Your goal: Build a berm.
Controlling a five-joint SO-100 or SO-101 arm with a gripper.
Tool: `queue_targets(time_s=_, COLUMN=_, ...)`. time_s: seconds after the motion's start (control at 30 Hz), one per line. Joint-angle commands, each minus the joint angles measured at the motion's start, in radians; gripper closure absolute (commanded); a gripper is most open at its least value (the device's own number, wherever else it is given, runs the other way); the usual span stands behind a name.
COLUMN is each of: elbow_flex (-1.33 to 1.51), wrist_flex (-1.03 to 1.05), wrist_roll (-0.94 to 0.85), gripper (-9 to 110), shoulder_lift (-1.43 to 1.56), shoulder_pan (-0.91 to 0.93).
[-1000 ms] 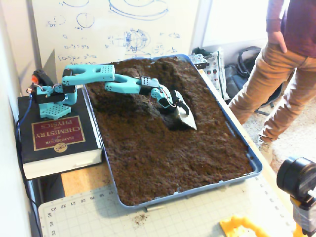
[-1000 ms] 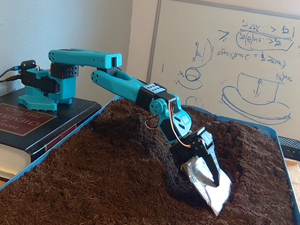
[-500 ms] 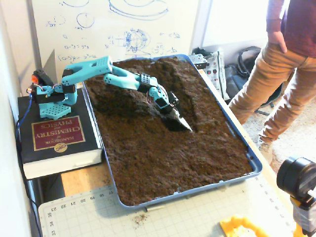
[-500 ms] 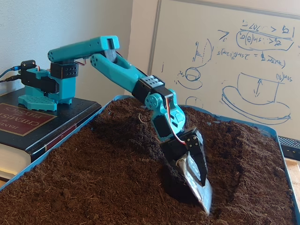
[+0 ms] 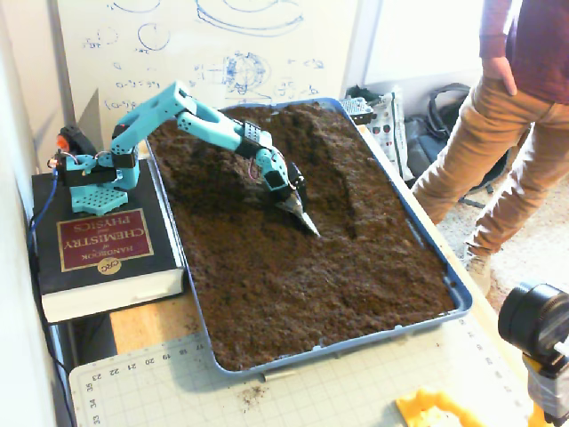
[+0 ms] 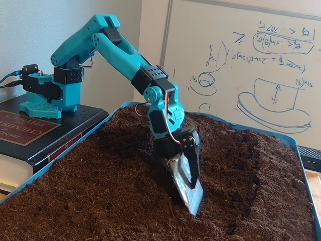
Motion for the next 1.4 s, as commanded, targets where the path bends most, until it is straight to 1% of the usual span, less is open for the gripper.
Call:
queue_targets(time_s=0.0, elbow_flex=0.156, wrist_flex=0.006, wrist_roll=-0.031, gripper=101, shoulder_lift=0.078, shoulder_pan=0.049)
queue_targets(time_s=0.43, elbow_flex=0.396, wrist_flex=0.005, wrist_roll=-0.034, gripper=101, shoulder_lift=0.281, shoulder_pan=0.094)
queue_targets(time_s=0.67, elbow_flex=0.383, wrist_flex=0.003, wrist_roll=-0.017, gripper=101, shoulder_lift=0.368, shoulder_pan=0.077)
queue_targets(time_s=0.83, elbow_flex=0.276, wrist_flex=0.003, wrist_roll=0.012, gripper=101, shoulder_lift=0.462, shoulder_pan=0.032)
queue_targets(time_s=0.97, elbow_flex=0.129, wrist_flex=0.003, wrist_roll=0.101, gripper=101, shoulder_lift=0.462, shoulder_pan=-0.005)
queue_targets(time_s=1.1, elbow_flex=-0.023, wrist_flex=0.002, wrist_roll=0.27, gripper=101, shoulder_lift=0.356, shoulder_pan=-0.049)
queue_targets(time_s=1.23, elbow_flex=-0.235, wrist_flex=0.002, wrist_roll=0.443, gripper=101, shoulder_lift=0.21, shoulder_pan=-0.106)
queue_targets(time_s=1.37, elbow_flex=-0.428, wrist_flex=0.002, wrist_roll=0.503, gripper=101, shoulder_lift=0.041, shoulder_pan=-0.175)
